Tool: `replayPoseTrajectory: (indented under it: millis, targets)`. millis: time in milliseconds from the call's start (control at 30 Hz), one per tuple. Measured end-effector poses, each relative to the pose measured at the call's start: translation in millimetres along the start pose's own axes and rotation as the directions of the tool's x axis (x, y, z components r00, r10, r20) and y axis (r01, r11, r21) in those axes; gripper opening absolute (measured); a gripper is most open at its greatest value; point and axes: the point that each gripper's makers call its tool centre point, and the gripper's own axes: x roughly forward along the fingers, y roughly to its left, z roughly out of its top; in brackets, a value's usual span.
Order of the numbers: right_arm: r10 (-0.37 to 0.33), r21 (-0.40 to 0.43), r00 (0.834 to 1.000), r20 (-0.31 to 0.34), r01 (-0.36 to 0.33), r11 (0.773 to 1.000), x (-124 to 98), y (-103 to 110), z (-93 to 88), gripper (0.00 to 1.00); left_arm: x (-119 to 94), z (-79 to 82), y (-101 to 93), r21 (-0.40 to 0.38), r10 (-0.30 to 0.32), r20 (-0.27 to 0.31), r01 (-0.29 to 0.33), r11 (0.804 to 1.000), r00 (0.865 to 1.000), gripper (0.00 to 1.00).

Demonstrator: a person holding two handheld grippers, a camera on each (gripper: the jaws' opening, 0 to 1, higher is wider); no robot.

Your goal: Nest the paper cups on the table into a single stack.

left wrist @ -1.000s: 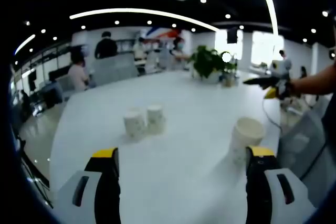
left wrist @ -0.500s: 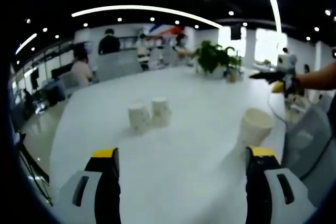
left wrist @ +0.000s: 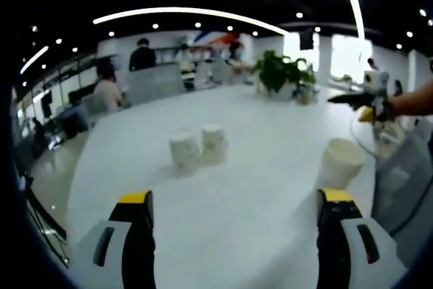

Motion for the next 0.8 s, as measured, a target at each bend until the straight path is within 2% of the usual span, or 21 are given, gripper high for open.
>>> replayPoseTrajectory:
  millis: [233, 800]
  targets:
    - [-0.013, 0.028, 1.000, -0.021, 0.013, 1.000, 2, -6, -9.1, 1.00, 8, 3.4, 5.5, -0.004, 0.005, 0.006, -0.005, 1.000, 1.000, 0.99]
    - [-0.029, 0.054, 0.999, -0.042, 0.031, 0.998, 0, -17, -12.3, 1.00, 46, 9.7, 23.4, -0.035, 0.007, 0.018, -0.006, 0.999, 1.000, 0.98]
